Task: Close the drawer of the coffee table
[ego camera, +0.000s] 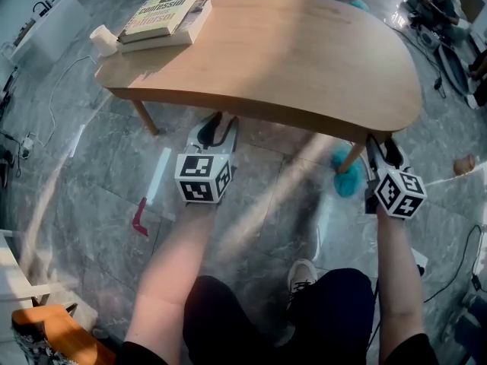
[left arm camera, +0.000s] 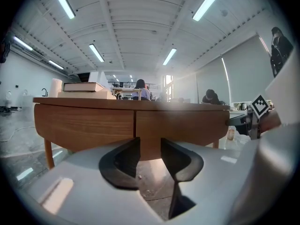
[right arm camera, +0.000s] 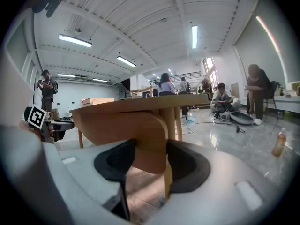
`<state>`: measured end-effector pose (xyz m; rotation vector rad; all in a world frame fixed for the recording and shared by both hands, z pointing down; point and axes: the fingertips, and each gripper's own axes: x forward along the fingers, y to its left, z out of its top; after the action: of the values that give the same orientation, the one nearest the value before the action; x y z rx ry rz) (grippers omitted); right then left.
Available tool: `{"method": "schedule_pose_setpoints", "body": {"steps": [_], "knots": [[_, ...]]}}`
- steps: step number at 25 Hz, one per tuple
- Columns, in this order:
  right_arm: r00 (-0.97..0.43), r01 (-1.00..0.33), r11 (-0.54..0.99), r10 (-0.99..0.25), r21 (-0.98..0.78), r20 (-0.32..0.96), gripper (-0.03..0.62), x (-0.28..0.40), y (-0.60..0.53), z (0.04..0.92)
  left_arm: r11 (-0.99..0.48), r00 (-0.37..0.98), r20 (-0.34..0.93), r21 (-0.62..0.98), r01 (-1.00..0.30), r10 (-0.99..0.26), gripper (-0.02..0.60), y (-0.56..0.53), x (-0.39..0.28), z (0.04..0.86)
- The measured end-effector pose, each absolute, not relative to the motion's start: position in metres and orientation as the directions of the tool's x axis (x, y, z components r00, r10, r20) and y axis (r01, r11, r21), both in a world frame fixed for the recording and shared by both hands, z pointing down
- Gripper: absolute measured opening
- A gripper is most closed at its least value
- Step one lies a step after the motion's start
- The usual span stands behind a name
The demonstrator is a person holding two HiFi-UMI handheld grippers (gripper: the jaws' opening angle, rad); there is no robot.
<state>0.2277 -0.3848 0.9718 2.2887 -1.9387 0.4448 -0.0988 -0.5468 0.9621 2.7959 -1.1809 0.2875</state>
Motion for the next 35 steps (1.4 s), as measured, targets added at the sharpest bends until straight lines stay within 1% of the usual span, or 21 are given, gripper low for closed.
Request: {"method": "schedule_pose_setpoints", "body": {"steps": [8, 11, 13, 17, 23, 25, 26, 27, 28, 31, 35], "knots": [[0.147, -0.979, -0.180, -0.950, -0.098, 0.275, 0.204, 0.234, -0.393, 0.972, -0.722, 0.706, 0.207, -0.004, -0.691, -0.677, 0.121, -0.536, -0.093, 0.959], [0.146, -0.979, -0.178, -0.951, -0.097, 0.274, 0.204, 0.234, -0.392, 0.972, -0.732, 0.717, 0.201, -0.003, -0.681, -0.667, 0.071, -0.529, -0.088, 0.959], [0.146, -0.979, -0.179, -0.950, -0.100, 0.277, 0.204, 0.234, -0.392, 0.972, -0.739, 0.724, 0.198, 0.000, -0.674, -0.660, 0.013, -0.526, -0.086, 0.958], [0.149, -0.976, -0.188, -0.945, -0.111, 0.291, 0.204, 0.233, -0.390, 0.972, -0.755, 0.741, 0.205, 0.012, -0.656, -0.640, 0.006, -0.518, -0.082, 0.959], [0.167, -0.959, -0.218, -0.951, -0.183, 0.260, 0.203, 0.222, -0.371, 0.963, -0.776, 0.764, 0.203, 0.031, -0.630, -0.612, 0.006, -0.501, -0.083, 0.954], [0.142, -0.959, -0.193, -0.961, -0.207, 0.237, 0.180, 0.207, -0.365, 0.956, -0.785, 0.776, 0.194, 0.040, -0.618, -0.601, 0.006, -0.494, -0.082, 0.950], [0.111, -0.965, -0.160, -0.968, -0.210, 0.227, 0.123, 0.195, -0.365, 0.953, -0.792, 0.784, 0.185, 0.044, -0.609, -0.593, 0.006, -0.489, -0.081, 0.947], [0.069, -0.972, -0.115, -0.973, -0.204, 0.220, 0.042, 0.182, -0.366, 0.949, -0.800, 0.793, 0.175, 0.047, -0.598, -0.583, 0.006, -0.484, -0.078, 0.945], [0.021, -0.980, -0.063, -0.977, -0.190, 0.214, 0.002, 0.169, -0.368, 0.945, -0.809, 0.803, 0.165, 0.048, -0.586, -0.572, 0.006, -0.479, -0.075, 0.942], [-0.102, -0.988, 0.074, -0.972, -0.138, 0.210, 0.002, 0.133, -0.375, 0.929, -0.830, 0.823, 0.161, 0.034, -0.557, -0.545, 0.006, -0.463, -0.067, 0.935], [-0.199, -0.975, 0.167, -0.949, -0.146, 0.244, 0.002, 0.103, -0.384, 0.907, -0.832, 0.825, 0.181, 0.053, -0.552, -0.535, 0.006, -0.448, -0.068, 0.917]]}}
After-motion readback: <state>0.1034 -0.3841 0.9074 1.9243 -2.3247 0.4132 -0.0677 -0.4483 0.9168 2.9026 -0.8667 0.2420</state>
